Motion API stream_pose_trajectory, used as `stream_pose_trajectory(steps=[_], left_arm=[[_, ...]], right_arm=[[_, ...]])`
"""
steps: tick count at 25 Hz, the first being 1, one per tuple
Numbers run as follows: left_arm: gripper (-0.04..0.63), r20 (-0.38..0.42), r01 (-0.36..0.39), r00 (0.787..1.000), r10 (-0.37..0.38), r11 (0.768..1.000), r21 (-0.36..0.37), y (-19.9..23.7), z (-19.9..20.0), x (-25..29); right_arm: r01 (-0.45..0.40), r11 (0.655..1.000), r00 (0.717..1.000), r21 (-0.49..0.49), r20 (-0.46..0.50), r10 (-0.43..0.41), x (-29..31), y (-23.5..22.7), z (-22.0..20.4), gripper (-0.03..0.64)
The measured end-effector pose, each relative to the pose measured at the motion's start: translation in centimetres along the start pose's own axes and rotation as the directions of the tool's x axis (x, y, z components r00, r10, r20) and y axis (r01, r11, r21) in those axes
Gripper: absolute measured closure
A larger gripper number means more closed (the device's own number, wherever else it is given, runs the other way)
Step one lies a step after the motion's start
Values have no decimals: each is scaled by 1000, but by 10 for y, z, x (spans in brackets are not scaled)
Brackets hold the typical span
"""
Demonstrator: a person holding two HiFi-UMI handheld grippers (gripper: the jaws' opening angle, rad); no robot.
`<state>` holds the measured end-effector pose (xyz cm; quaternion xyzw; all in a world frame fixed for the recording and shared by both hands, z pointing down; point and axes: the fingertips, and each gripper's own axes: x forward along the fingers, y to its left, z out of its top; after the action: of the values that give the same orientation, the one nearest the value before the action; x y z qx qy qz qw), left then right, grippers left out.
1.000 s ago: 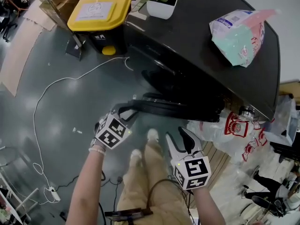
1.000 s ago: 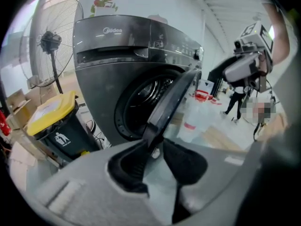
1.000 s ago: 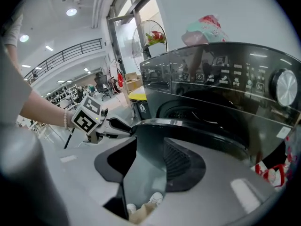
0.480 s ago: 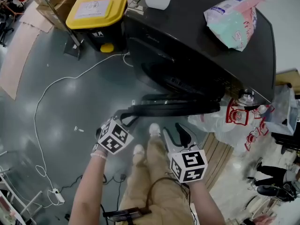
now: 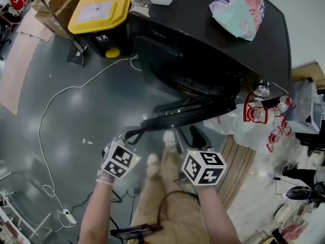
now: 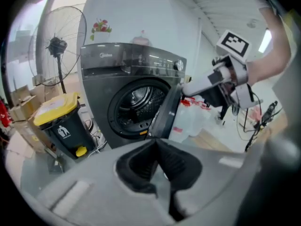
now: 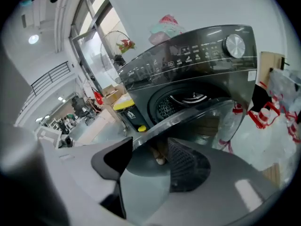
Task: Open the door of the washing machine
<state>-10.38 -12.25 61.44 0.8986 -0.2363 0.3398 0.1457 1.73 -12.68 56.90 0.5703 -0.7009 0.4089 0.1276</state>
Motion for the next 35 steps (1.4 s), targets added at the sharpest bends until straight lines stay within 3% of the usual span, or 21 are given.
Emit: stream_pose_trajectory(steps=[4, 7, 17, 35], left_arm=[[601, 71, -41, 997, 42, 999, -6, 0, 23, -32], [601, 130, -79, 988, 77, 997, 9, 1, 42, -55], [601, 209, -115, 972, 107, 993, 26, -6, 74, -98], [601, 278, -67, 958, 70, 998, -23, -54, 117, -110]], right_arm=[[34, 988, 998, 151, 43, -41, 1, -7, 0, 390], [74, 979, 995, 191, 54, -86, 5, -12, -1, 390], [144, 982, 987, 125, 57, -152, 2, -16, -11, 399], [191, 981, 981, 39, -26, -191, -80, -49, -68, 413]])
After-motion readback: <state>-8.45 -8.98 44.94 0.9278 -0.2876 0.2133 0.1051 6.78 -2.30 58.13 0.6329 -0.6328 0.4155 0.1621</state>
